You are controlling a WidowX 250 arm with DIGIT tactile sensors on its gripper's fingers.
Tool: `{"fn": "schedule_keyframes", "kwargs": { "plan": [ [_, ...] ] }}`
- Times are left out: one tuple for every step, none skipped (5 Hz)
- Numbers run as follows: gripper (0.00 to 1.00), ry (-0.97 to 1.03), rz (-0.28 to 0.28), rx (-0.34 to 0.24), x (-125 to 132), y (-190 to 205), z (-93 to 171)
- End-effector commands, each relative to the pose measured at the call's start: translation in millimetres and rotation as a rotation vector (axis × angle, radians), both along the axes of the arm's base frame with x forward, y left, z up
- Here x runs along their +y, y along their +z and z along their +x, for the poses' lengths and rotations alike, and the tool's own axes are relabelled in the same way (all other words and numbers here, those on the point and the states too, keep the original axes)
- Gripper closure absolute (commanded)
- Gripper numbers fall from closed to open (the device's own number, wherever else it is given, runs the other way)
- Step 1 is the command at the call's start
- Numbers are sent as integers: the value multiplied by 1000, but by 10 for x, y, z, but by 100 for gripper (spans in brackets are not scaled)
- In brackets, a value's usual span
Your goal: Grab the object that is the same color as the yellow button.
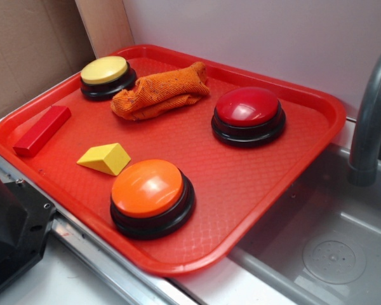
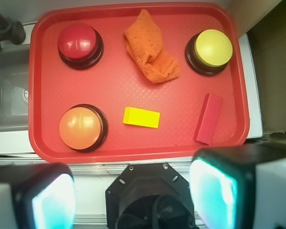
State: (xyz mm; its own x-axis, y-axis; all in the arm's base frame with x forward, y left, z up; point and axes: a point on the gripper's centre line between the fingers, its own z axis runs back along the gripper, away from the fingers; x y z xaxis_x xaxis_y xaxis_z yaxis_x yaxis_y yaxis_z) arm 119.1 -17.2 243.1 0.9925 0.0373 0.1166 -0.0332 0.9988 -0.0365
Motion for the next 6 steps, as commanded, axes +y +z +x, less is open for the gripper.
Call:
{"fn": "schedule_keyframes", "kwargs": {
  "plan": [
    [0, 0, 0, 0, 0, 0, 0],
    [0, -252, 89, 44, -43, -178, 155],
    [0, -502, 105, 40, -35, -471, 283],
    [0, -754, 121, 84, -66, -849, 271],
    [0, -1012, 183, 219, -51, -1212, 270],
    [0, -1217, 238, 275, 36, -1559, 373]
  ]
}}
